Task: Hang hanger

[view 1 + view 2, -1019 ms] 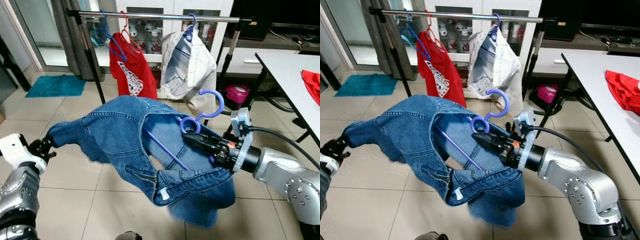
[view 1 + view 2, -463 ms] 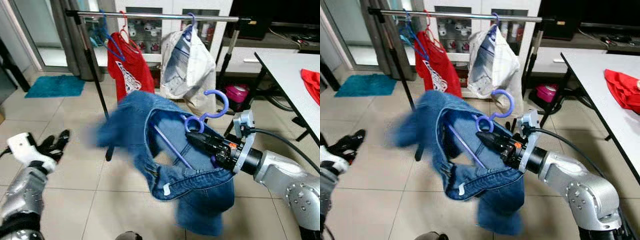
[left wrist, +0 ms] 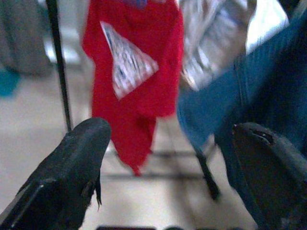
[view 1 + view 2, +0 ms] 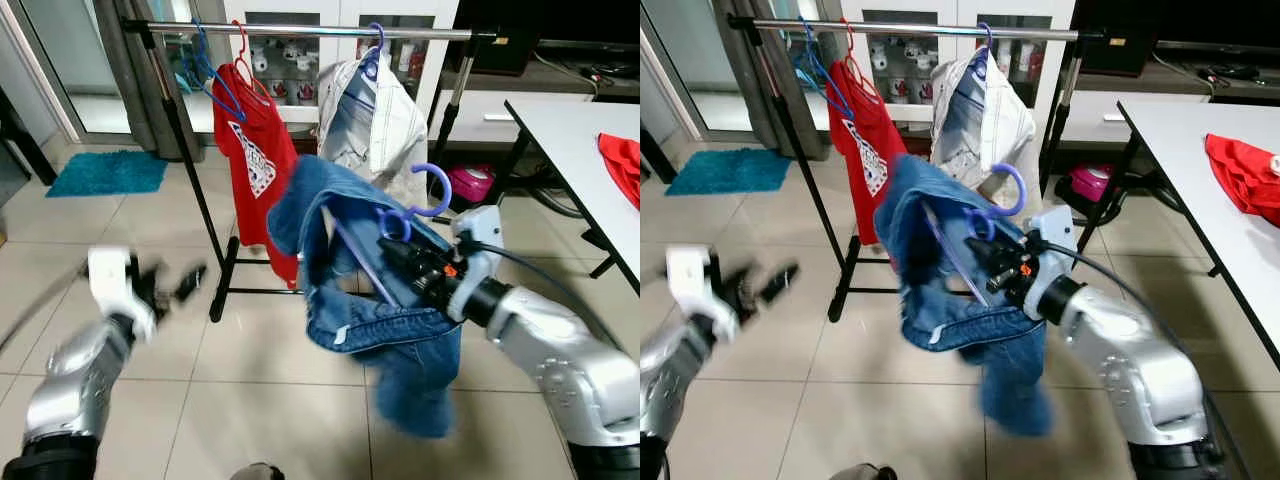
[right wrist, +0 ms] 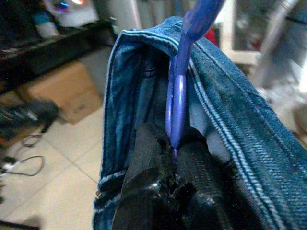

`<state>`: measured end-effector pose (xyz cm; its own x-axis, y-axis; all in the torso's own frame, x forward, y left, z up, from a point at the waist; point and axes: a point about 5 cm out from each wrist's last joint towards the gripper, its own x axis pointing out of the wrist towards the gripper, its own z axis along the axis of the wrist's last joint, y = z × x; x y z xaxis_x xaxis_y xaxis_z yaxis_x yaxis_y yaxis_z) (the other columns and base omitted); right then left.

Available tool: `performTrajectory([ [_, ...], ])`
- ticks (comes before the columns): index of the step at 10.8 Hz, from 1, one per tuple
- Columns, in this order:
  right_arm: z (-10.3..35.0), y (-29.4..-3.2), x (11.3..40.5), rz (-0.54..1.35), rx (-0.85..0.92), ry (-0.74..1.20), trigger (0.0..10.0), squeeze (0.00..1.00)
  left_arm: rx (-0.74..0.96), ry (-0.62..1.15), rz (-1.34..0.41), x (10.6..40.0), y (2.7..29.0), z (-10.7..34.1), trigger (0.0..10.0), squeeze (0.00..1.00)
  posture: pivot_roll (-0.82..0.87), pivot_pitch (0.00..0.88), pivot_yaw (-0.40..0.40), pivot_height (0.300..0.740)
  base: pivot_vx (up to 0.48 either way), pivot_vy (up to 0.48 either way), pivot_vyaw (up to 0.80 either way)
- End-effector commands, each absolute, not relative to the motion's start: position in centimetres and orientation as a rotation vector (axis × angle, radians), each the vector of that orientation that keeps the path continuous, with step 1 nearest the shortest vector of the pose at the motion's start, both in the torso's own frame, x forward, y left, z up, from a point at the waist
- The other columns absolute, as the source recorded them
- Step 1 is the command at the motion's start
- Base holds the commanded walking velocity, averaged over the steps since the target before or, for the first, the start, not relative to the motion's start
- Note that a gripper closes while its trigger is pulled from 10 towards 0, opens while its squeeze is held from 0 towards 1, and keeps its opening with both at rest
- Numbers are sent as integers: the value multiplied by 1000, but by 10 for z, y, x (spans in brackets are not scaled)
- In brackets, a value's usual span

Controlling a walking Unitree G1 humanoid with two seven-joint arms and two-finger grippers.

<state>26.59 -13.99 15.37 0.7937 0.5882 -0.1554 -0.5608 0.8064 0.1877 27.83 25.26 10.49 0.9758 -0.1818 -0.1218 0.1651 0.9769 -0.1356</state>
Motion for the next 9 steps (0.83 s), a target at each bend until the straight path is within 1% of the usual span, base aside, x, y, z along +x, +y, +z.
performTrajectory([
  [1, 142, -141, 270, 490, 87, 238, 10000, 0, -57, 89, -146, 277, 239, 120, 10000, 592, -118, 0, 59, 740, 0, 0, 0],
  [2, 135, -141, 272, 440, 67, 254, 10000, 0, -42, 67, -125, 275, 236, 124, 10000, 518, -117, 0, 57, 740, 0, 0, 0],
  [3, 113, -148, 274, 251, 19, 302, 10000, 0, 12, 33, -113, 267, 217, 130, 10000, 157, -108, 0, 59, 740, 0, 0, 0],
  [4, 108, -156, 277, 135, -36, 297, 10000, 0, 42, 52, -97, 264, 209, 127, 10000, 157, -103, 0, 60, 740, 0, 0, 0],
  [5, 105, -159, 280, 80, -113, 295, 10000, 0, 48, 81, -103, 260, 200, 124, 10000, 169, -101, 0, 61, 740, 0, 0, 0],
  [6, 105, -159, 283, 93, -78, 297, 10000, 0, 69, 121, -134, 255, 193, 117, 10000, 180, -103, 0, 60, 740, 292, 0, 0],
  [7, 112, -156, 284, 118, 31, 244, 10000, 0, 90, 124, -147, 255, 189, 117, 10000, 196, -105, 0, 63, 740, 337, 0, 0],
  [9, 122, -139, 289, 174, 32, 189, 10000, 0, 89, 105, -171, 263, 178, 126, 10000, 200, -105, 0, 60, 740, 377, 0, 800],
])
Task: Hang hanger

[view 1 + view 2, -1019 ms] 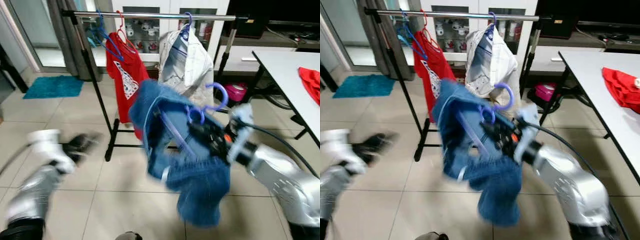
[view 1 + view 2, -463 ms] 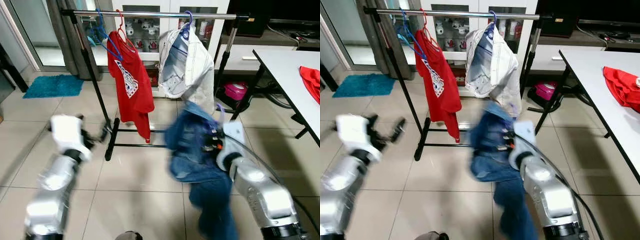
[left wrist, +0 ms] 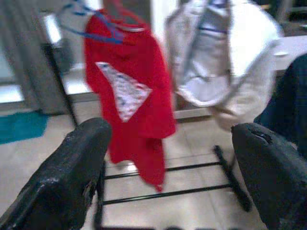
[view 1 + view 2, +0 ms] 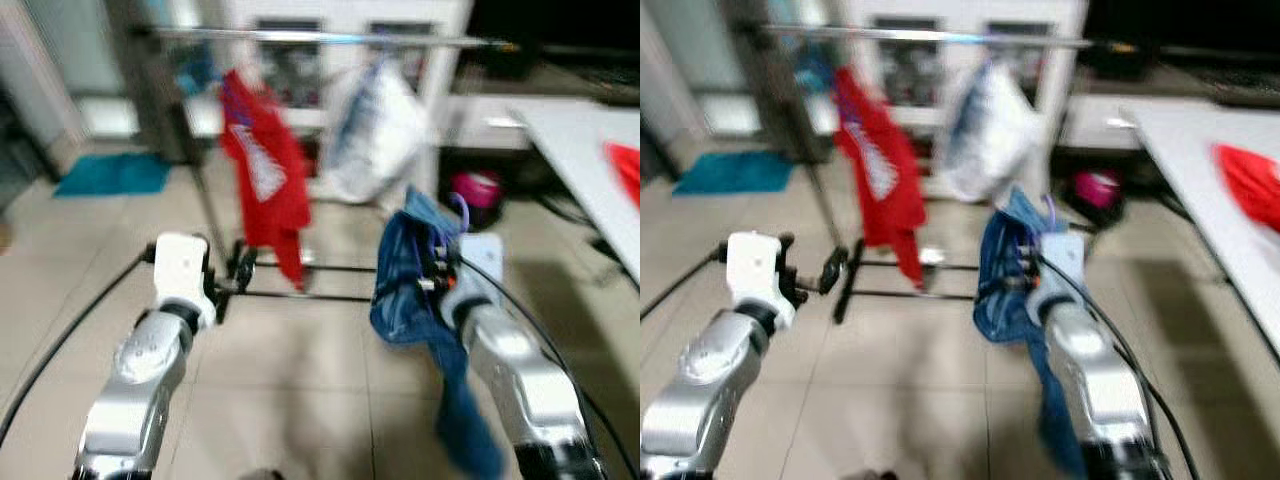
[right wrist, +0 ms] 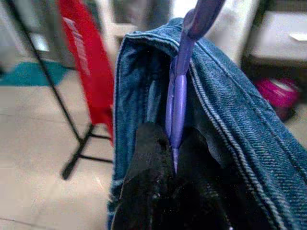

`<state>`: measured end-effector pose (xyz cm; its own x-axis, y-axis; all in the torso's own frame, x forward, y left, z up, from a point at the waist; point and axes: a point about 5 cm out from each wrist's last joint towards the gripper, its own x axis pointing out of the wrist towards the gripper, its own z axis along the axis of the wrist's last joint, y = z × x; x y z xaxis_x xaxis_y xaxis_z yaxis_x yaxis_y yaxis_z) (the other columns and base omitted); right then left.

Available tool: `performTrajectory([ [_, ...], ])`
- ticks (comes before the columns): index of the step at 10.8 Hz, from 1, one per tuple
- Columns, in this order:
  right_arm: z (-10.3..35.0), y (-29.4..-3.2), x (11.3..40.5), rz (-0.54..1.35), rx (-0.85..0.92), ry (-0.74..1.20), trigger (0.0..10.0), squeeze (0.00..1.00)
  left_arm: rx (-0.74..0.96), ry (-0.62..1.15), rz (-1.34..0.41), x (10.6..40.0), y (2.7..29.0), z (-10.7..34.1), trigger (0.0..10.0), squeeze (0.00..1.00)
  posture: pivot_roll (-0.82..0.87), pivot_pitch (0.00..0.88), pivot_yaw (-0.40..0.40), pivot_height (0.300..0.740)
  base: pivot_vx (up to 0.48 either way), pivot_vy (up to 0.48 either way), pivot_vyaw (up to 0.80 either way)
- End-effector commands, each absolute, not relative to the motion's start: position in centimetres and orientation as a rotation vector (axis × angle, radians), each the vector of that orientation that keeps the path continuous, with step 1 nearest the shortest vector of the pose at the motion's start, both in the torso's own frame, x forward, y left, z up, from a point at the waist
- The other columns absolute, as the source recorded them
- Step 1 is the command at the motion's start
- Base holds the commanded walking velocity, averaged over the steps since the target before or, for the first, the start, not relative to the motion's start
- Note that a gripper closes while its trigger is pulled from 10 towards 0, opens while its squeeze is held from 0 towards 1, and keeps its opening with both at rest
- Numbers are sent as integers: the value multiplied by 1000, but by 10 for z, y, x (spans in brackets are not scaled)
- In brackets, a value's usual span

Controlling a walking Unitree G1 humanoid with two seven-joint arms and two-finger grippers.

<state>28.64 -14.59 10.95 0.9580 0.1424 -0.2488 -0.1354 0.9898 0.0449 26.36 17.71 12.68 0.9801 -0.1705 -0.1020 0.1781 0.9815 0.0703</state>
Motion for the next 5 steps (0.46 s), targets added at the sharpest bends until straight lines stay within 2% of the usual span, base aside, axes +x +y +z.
performTrajectory([
  [1, 123, -137, 293, 162, 12, 181, 10000, 0, 90, 110, -159, 264, 176, 127, 10000, 216, -101, 0, 62, 740, 375, 0, 800],
  [4, 129, -132, 298, 217, 102, 181, 10000, 0, 107, 117, -172, 264, 175, 129, 10000, 212, -99, 0, 71, 740, 376, 0, 0],
  [5, 135, -129, 298, 268, 27, 144, 10000, 0, 124, 122, -184, 264, 174, 129, 10000, 216, -97, 0, 72, 740, 375, 0, 0],
])
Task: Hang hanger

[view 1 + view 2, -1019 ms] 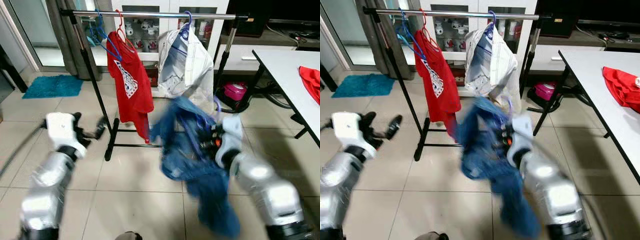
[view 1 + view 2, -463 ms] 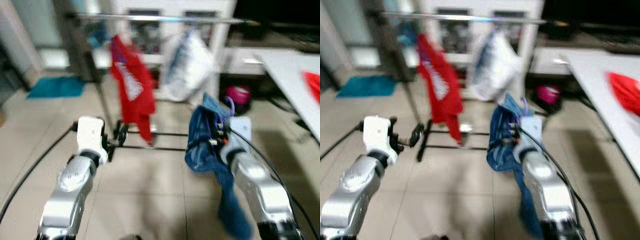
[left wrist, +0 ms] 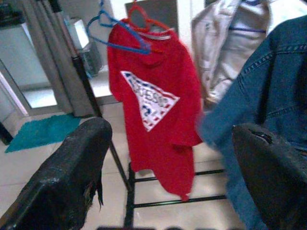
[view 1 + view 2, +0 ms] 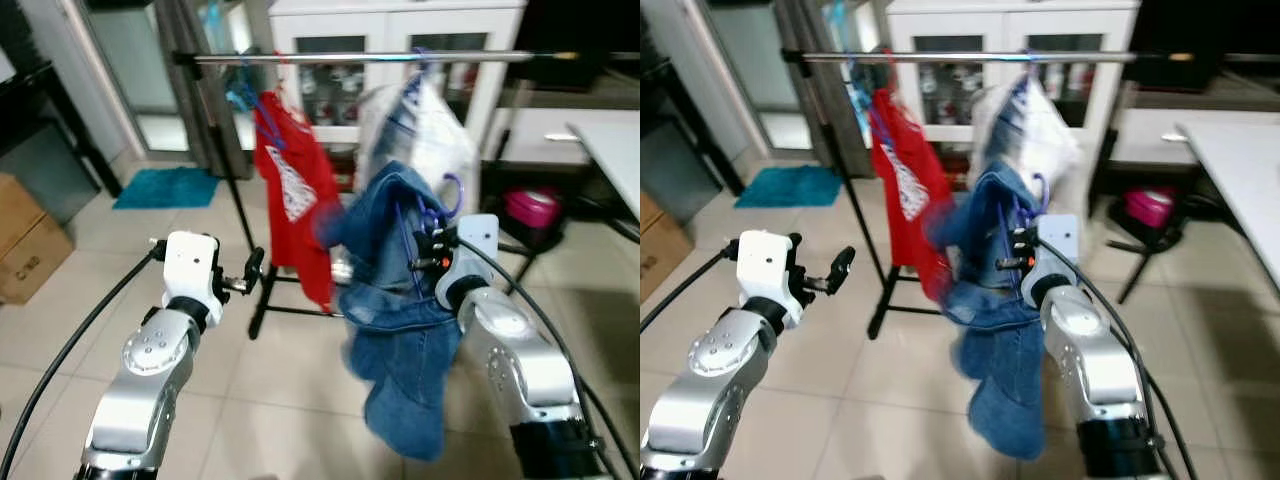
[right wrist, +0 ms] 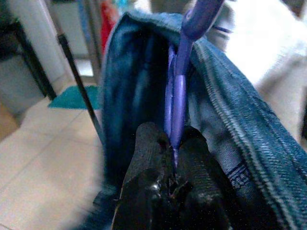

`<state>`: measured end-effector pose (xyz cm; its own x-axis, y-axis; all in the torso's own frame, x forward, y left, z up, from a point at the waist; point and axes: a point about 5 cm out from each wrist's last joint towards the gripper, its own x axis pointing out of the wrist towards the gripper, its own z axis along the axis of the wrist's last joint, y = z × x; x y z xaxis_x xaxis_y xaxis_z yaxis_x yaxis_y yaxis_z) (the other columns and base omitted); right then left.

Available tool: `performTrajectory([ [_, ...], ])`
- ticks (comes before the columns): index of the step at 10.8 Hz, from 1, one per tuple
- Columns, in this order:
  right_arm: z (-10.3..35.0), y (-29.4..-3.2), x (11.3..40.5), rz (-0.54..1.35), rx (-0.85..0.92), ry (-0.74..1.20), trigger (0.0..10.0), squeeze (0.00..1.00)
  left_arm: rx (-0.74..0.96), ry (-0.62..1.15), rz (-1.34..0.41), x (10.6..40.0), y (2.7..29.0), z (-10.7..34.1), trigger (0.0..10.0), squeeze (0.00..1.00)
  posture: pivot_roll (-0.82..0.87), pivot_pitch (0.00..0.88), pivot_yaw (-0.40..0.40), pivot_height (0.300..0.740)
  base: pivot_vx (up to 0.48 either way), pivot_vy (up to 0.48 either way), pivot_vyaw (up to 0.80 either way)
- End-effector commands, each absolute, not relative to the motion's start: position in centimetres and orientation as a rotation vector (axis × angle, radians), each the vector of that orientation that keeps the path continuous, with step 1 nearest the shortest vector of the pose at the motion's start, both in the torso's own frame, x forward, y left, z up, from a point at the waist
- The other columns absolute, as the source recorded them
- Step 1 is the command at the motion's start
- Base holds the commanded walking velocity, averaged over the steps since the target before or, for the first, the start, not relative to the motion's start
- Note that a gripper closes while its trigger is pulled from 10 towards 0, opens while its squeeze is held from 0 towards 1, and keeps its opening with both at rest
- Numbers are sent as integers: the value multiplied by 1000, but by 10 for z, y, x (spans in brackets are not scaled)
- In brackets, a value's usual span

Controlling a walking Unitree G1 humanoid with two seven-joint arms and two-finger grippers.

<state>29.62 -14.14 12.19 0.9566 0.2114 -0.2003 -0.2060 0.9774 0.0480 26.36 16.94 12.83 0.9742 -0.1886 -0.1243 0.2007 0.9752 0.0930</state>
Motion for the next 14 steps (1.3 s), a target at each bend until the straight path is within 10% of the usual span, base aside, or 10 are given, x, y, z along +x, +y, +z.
performTrajectory([
  [1, 136, -128, 300, 257, 31, 138, 10000, 0, 128, 124, -184, 264, 175, 130, 10000, 216, -95, 0, 72, 740, 382, 0, 0],
  [14, 180, -120, 301, 437, -127, 124, 10000, 0, 199, 168, -351, 253, 169, 131, 10000, 212, -89, 0, 66, 740, 382, 0, 0],
])
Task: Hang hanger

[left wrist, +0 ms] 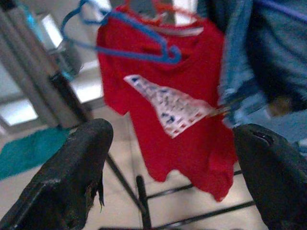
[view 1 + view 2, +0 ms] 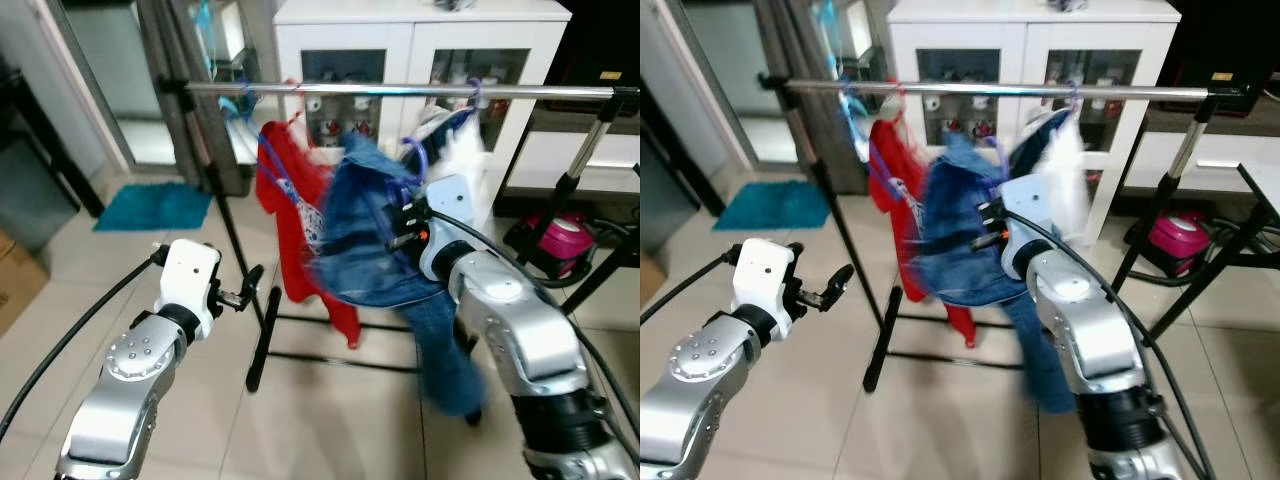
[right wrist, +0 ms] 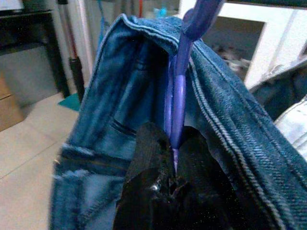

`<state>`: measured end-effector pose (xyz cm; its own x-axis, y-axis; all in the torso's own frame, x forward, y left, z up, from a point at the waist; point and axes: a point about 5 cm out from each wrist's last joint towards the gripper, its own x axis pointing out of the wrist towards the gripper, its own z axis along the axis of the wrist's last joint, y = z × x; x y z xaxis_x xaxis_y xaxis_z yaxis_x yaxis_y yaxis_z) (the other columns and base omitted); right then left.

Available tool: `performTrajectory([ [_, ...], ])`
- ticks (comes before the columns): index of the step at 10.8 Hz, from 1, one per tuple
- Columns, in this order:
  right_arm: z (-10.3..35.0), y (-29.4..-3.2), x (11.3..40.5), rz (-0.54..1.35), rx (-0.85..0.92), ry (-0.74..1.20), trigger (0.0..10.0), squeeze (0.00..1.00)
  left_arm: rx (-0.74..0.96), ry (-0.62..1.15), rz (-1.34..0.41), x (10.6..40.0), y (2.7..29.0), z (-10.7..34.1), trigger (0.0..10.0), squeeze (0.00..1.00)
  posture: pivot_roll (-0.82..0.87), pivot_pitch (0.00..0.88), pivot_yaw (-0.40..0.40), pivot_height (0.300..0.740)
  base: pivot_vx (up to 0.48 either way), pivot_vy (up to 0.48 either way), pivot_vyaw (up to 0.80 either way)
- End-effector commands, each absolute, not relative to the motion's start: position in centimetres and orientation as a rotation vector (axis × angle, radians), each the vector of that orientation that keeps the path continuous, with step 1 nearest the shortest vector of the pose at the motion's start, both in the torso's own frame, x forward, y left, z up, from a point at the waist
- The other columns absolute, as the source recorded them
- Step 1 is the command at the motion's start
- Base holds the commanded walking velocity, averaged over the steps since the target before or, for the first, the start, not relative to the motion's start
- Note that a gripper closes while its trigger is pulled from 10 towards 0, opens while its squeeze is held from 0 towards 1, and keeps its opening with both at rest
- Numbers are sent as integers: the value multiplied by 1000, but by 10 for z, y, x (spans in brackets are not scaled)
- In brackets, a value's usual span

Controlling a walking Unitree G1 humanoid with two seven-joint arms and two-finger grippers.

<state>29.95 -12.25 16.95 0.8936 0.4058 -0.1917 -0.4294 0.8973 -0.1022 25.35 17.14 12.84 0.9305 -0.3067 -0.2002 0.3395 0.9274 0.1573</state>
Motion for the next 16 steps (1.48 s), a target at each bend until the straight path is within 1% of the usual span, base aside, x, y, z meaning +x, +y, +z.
performTrajectory([
  [1, 175, -118, 293, 499, -151, 164, 10000, 0, 206, 171, -360, 252, 169, 131, 10000, 208, -91, 0, 68, 740, 379, 0, 0],
  [3, 167, -116, 278, 572, -112, 245, 10000, 0, 230, 180, -397, 250, 168, 133, 10000, 208, -91, 0, 69, 740, 373, 0, 0],
  [5, 167, -117, 273, 570, -132, 264, 10000, 0, 240, 186, -417, 248, 168, 135, 10000, 204, -91, 0, 74, 740, 347, 0, 0],
  [6, 171, -118, 274, 541, -179, 240, 10000, 0, 246, 185, -416, 248, 168, 136, 10000, 192, -90, 0, 76, 740, 240, 0, 0],
  [7, 178, -119, 276, 468, -196, 172, 10000, 0, 243, 176, -421, 248, 167, 137, 10000, 173, -89, 0, 78, 740, 0, 0, 0],
  [9, 181, -119, 272, 381, -154, 150, 10000, 0, 231, 155, -472, 246, 162, 141, 10000, 173, -88, 0, 76, 740, 0, 0, 0],
  [10, 178, -124, 273, 268, -117, 171, 10000, 0, 237, 159, -484, 245, 162, 142, 10000, 173, -88, 0, 76, 740, 0, 0, 0],
  [12, 174, -140, 268, 87, -48, 199, 10000, 0, 237, 162, -490, 244, 161, 142, 10000, 176, -98, 0, 83, 740, 0, 0, 0],
  [13, 168, -157, 263, -46, -15, 221, 10000, 0, 235, 166, -494, 244, 160, 141, 10000, 173, -103, 0, 88, 740, 0, 0, 0],
  [14, 166, -175, 260, -150, -13, 203, 10000, 0, 241, 171, -509, 244, 159, 140, 10000, 165, -109, 4, 100, 740, 0, 0, 0],
  [15, 165, -183, 261, -180, -32, 193, 10000, 0, 242, 171, -511, 244, 159, 140, 10000, 169, -111, 8, 105, 740, 0, 0, 0],
  [16, 161, -200, 260, -268, -91, 200, 10000, 0, 247, 171, -509, 245, 161, 141, 10000, 169, -112, 8, 109, 740, 0, 0, 0],
])
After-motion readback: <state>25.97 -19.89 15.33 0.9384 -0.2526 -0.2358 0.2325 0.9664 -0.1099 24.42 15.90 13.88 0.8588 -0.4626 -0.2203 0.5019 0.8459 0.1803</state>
